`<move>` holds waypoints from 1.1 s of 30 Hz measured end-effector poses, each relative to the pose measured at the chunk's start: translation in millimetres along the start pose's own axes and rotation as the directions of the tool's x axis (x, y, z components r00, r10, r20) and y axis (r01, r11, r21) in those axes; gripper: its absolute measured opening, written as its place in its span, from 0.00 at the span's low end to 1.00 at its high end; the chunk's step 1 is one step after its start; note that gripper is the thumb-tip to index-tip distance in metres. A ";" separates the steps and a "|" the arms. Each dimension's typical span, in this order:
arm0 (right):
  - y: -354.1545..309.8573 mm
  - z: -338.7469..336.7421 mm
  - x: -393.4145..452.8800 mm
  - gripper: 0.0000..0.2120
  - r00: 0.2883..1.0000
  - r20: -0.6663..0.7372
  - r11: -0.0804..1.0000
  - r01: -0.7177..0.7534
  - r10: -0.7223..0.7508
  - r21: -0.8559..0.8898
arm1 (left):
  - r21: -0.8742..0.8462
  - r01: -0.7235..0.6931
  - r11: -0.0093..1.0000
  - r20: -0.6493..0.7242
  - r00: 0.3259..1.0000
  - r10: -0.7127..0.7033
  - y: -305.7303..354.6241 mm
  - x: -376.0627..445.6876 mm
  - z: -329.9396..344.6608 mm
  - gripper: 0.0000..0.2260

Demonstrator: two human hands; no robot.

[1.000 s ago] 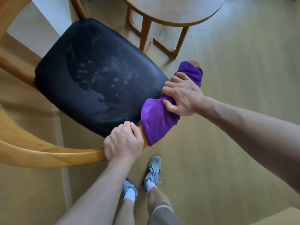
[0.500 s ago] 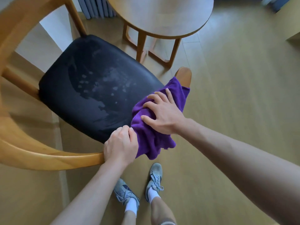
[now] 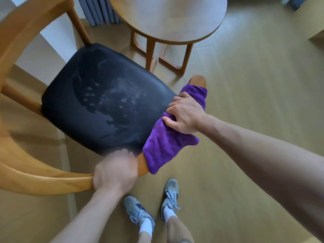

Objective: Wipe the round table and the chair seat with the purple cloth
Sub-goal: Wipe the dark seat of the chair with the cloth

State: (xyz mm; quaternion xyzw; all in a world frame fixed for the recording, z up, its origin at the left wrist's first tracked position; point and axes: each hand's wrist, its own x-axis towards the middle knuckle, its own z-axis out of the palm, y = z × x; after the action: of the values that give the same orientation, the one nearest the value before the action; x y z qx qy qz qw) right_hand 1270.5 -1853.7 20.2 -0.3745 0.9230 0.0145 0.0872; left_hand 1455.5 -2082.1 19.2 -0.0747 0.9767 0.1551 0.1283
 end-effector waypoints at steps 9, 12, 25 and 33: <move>-108.8 3.3 7.1 0.21 0.664 -0.044 0.646 -0.707 0.747 0.287 | 0.018 -0.001 1.000 -0.015 1.000 0.001 -2.1 1.0 0.9 0.15; -138.8 8.3 -7.3 0.20 0.751 -0.028 0.724 -0.625 0.659 0.292 | -0.061 -0.038 0.997 0.017 0.999 0.039 -9.1 1.9 -2.4 0.16; -132.5 11.7 -17.5 0.22 0.909 -0.017 0.904 -0.411 0.416 0.119 | 0.456 -0.289 0.842 0.153 0.957 0.245 -80.3 -4.3 -52.9 0.18; -248.9 6.9 -14.4 0.20 0.859 -0.016 0.829 -0.489 0.512 0.273 | 0.489 -0.302 0.818 0.229 0.950 0.214 -81.1 -1.2 -48.7 0.20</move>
State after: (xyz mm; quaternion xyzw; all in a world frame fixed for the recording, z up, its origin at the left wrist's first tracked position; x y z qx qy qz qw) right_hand 1454.4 -2022.1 25.4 -0.1051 0.9855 -0.1007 0.0875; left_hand 1460.7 -2173.9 41.3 0.1090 0.9692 -0.0920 0.2009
